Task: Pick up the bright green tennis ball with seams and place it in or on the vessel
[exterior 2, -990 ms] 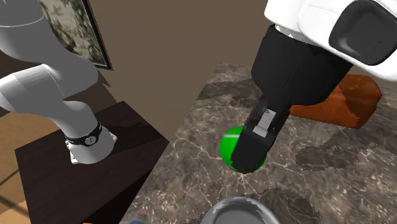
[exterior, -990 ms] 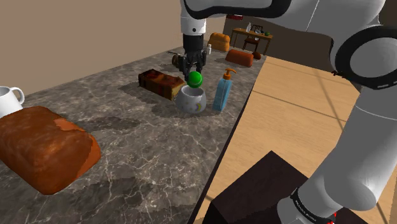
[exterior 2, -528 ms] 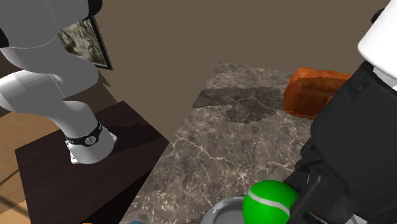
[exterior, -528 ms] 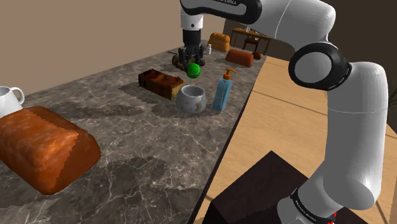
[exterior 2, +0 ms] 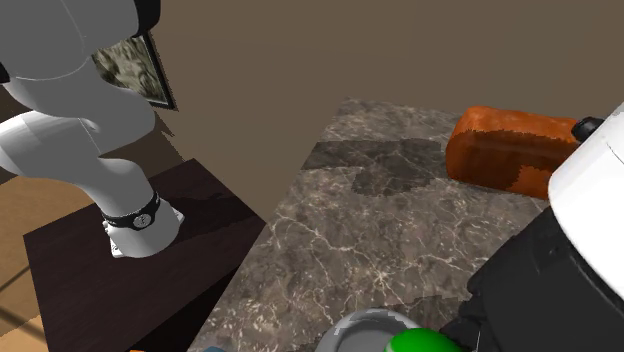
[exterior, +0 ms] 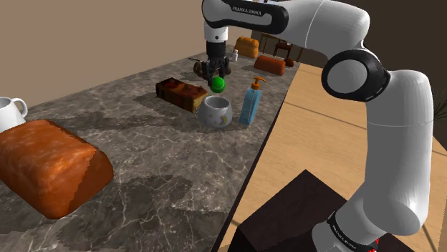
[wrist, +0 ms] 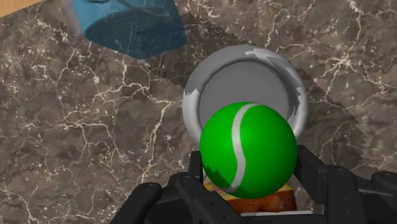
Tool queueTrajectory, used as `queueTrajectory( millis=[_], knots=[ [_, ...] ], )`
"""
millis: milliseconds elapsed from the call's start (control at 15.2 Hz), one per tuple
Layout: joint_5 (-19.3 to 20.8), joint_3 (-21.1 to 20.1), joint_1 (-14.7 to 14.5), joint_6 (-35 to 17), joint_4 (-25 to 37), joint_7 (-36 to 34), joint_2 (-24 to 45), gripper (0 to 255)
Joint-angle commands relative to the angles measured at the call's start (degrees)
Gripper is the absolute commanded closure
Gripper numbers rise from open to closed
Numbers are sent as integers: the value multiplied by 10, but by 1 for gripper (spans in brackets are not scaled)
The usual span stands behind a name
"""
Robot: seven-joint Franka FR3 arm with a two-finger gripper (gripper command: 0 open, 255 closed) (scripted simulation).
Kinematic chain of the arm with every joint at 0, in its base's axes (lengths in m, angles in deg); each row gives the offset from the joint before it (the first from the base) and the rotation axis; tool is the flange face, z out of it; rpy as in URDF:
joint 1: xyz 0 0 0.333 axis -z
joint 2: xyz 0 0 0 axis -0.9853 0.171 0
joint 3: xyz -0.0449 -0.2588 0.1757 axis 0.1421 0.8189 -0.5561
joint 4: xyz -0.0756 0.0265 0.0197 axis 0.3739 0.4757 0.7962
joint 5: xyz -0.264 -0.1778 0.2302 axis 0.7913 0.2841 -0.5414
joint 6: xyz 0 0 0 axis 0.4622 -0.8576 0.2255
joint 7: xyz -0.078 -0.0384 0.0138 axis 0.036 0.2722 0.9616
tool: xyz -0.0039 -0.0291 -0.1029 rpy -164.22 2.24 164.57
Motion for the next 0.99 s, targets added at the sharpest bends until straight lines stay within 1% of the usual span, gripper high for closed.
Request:
queueTrajectory(
  millis=[0, 396, 858, 924],
  knots=[
    [-1, 0, 2, -21, -28, -1, -7, 255],
    [-2, -1, 7, -74, -92, -4, -18, 255],
    [-2, -1, 7, -74, -92, -4, -18, 255],
    [-2, -1, 7, -74, -92, -5, -18, 0]
  ],
)
